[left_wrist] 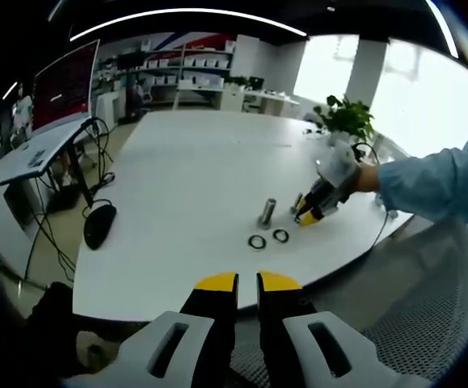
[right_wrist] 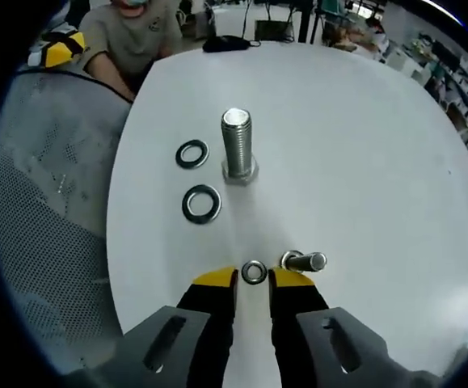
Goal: Place the washer onto the threaded stud by aligning its center hole with the stud, sliding it down to the base, and recovering from edge contact or off-axis alignment until the washer reaches the visible bottom stop.
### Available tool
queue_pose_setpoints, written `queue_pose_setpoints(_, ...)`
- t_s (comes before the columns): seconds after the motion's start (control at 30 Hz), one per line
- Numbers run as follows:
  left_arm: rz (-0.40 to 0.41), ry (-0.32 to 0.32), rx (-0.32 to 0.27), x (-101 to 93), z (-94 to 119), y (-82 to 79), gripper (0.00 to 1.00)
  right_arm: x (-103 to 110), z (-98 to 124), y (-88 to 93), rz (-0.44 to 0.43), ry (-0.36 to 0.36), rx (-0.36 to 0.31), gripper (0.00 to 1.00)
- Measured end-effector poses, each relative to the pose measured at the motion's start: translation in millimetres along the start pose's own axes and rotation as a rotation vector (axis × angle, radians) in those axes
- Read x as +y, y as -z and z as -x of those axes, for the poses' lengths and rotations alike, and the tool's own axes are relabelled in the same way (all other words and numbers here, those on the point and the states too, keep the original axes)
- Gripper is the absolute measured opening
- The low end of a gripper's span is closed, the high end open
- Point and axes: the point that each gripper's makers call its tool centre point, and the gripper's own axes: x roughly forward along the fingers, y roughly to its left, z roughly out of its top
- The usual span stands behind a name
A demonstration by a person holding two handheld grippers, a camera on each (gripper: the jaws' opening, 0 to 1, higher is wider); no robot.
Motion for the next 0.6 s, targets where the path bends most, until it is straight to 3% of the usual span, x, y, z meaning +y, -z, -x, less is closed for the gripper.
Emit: queue_pose_setpoints(0.6, -0.001, 0.003, -0.002, -0.8, 0, -0.3, 0.07, -1, 10, 2.1, -0.006, 0.010, -0.024, 0.14)
